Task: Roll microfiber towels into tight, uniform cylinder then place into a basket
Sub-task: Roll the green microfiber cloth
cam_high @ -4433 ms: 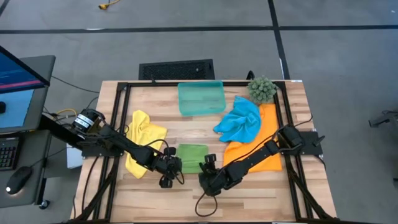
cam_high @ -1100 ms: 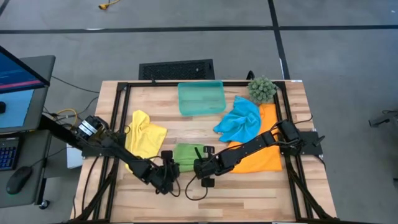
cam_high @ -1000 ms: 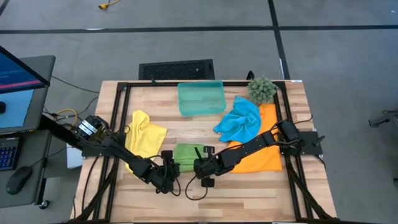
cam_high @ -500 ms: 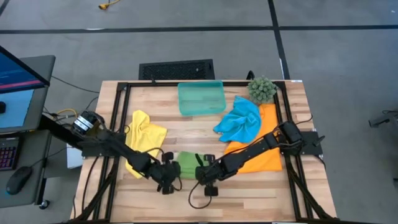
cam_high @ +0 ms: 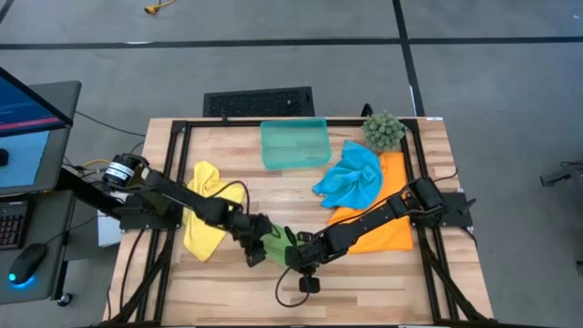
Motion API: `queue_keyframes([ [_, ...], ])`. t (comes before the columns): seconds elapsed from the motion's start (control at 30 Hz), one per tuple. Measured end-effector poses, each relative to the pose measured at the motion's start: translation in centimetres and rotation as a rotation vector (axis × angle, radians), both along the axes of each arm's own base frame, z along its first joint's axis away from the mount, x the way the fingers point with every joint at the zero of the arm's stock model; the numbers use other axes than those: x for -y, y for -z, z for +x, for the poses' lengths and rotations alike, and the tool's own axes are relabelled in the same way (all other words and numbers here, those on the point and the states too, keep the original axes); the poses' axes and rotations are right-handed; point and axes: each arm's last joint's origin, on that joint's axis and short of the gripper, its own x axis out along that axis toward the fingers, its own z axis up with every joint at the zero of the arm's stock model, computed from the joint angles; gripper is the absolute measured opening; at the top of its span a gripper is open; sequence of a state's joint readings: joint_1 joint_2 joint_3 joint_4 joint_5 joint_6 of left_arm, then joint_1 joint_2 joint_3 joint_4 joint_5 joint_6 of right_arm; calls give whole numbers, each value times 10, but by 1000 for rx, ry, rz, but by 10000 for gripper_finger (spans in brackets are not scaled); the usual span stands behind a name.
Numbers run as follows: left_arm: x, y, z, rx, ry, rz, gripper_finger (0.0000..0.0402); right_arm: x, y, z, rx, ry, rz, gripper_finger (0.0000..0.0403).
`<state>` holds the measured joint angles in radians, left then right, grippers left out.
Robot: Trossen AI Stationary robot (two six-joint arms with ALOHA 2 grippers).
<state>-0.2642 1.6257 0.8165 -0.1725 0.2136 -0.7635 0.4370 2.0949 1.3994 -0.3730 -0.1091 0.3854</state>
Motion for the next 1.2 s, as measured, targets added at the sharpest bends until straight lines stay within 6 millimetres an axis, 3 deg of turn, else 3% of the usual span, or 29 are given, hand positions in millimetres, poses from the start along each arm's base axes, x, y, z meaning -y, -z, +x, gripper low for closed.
queue_keyframes([
  [0.23,-33,4,8,-42,-59,-91,16,0,-1,1,14,-28,-4,23],
  [0.37,-43,18,14,-80,-92,-135,16,1,-1,1,13,-30,-2,18],
  [0.6,-45,39,26,-74,-119,-192,17,1,0,1,1,-43,16,22],
  [0.83,-46,40,26,-98,-178,-197,17,1,-1,1,4,-43,16,28],
  [0.97,-45,40,26,-104,-186,-205,17,1,0,0,-5,-38,12,70],
  [1.2,-46,41,26,-99,-179,-199,17,3,0,-2,-50,-10,14,184],
])
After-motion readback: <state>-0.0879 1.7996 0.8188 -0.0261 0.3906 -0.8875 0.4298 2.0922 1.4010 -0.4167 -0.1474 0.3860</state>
